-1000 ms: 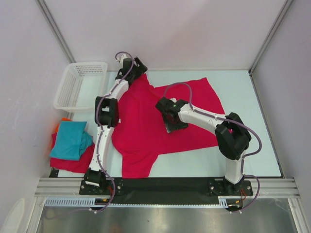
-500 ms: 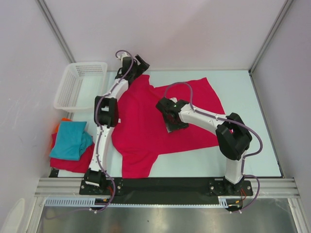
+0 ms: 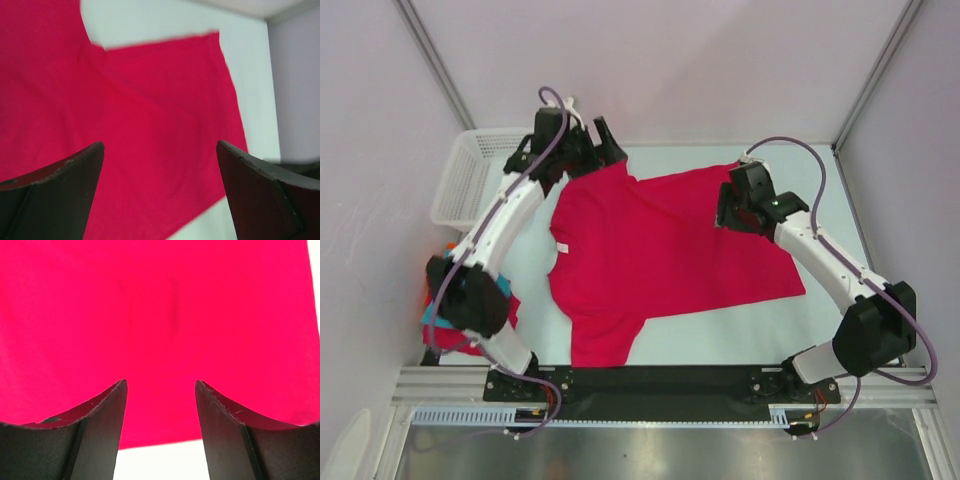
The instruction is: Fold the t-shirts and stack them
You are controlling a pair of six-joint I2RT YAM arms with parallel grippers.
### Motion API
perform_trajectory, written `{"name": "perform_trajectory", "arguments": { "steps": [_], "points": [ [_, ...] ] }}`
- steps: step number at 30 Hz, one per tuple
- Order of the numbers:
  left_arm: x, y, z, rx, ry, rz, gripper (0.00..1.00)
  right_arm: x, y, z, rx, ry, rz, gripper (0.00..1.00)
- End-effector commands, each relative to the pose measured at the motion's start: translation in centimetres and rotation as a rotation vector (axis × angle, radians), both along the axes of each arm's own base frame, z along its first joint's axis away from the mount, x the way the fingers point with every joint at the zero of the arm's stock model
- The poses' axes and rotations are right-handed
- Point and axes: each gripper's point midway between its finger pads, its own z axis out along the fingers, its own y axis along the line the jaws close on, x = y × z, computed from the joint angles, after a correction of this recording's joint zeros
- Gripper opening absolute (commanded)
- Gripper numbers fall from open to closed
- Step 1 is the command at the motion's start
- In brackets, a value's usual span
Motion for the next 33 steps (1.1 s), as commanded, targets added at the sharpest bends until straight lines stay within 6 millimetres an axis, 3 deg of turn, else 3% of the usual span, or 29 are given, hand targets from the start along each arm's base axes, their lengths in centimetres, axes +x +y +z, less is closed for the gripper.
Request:
{"name": "perform_trajectory", "arguments": {
  "steps": [1,2,4,5,14,24,33],
  "points": [
    [-9.4,0.2,-6.8,0.156,0.232,-0.128,1.0,1.1,0.6,0.6,0.127,0.002,0.026,0.62],
    [-12.0,0.7,-8.0,0.176,0.27,-0.135,1.0,1.0,0.3,0.4,0.152,0.017,0.018,0.61],
    [-14.2,1.5,-9.0,0.207,0.29,-0.12,1.0,0.7,0.1,0.1,0.164,0.016,0.015,0.62],
    [-16.3,1.8,-9.7,0.211,0.304,-0.118,0.99,0.5,-0.3,0.3,0.161,0.005,0.011,0.62],
    [-25.8,1.5,-12.2,0.066,0.314,-0.091,1.0,0.8,-2.4,-1.8,0.285,0.078,-0.058,0.66],
    [-32.3,-0.9,-15.6,0.023,0.387,-0.148,1.0,1.3,-3.7,-5.1,0.454,0.185,-0.164,0.66],
    [-35.6,-2.8,-20.0,0.153,0.476,-0.198,1.0,-0.6,-5.9,-4.5,0.435,0.129,-0.224,0.66]
  ]
}}
